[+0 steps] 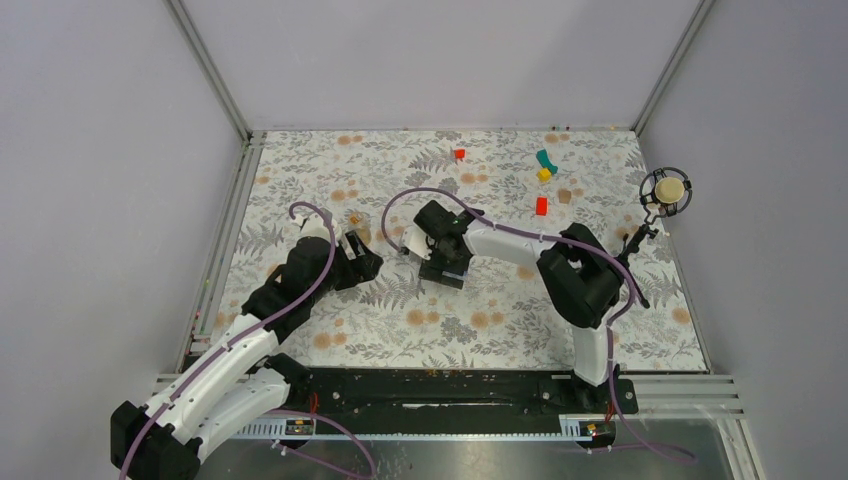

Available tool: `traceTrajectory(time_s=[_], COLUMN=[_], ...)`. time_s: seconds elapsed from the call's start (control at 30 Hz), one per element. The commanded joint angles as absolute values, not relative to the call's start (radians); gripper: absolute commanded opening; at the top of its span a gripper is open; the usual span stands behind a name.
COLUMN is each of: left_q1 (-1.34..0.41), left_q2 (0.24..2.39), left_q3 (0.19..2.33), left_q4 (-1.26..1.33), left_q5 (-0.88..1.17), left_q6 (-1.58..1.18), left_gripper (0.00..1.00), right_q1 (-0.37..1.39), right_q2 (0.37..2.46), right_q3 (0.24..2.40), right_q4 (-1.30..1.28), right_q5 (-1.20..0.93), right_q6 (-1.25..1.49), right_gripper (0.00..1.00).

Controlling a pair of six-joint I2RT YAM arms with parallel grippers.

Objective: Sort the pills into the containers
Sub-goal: Pick up the pill container at the center of the board.

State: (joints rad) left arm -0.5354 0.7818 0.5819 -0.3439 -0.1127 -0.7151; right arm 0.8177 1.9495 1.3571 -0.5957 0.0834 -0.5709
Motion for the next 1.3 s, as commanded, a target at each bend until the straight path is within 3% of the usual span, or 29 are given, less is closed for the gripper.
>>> traceTrajectory(time_s=[0.0, 0.3, 0.4, 0.47, 0.53, 0.9, 1.27], left_q1=[-0.529, -0.529, -0.527, -0.528, -0.528, -0.529, -0.529], left_q2=[0.772, 0.764, 0.765, 0.765, 0.767, 0.815, 0.920], left_q3=[0.600, 0.588, 0.579, 0.571, 0.564, 0.541, 0.475], left_q4=[-0.325, -0.320, -0.305, -0.289, -0.270, -0.154, 0.241], left_q5=[-0.109, -0.101, -0.092, -0.080, -0.067, 0.045, 0.244], left_q6=[-0.709, -0.718, -0.730, -0.741, -0.752, -0.822, -0.957], left_gripper=[0.79, 0.79, 0.79, 0.79, 0.79, 0.79, 0.79], right_q1=[0.791, 0.759, 0.750, 0.746, 0.740, 0.729, 0.730], right_q2=[1.993, 2.001, 1.986, 1.973, 1.954, 1.733, 1.484], right_q3=[1.433, 1.425, 1.404, 1.394, 1.382, 1.281, 1.080], right_q4=[-0.645, -0.716, -0.708, -0.693, -0.668, -0.516, -0.175], right_q5=[0.024, 0.003, -0.033, -0.059, -0.072, -0.152, -0.393], right_q6=[-0.663, -0.632, -0.612, -0.589, -0.567, -0.370, 0.008], right_gripper=[0.81, 0.72, 0.64, 0.49, 0.46, 0.45, 0.46])
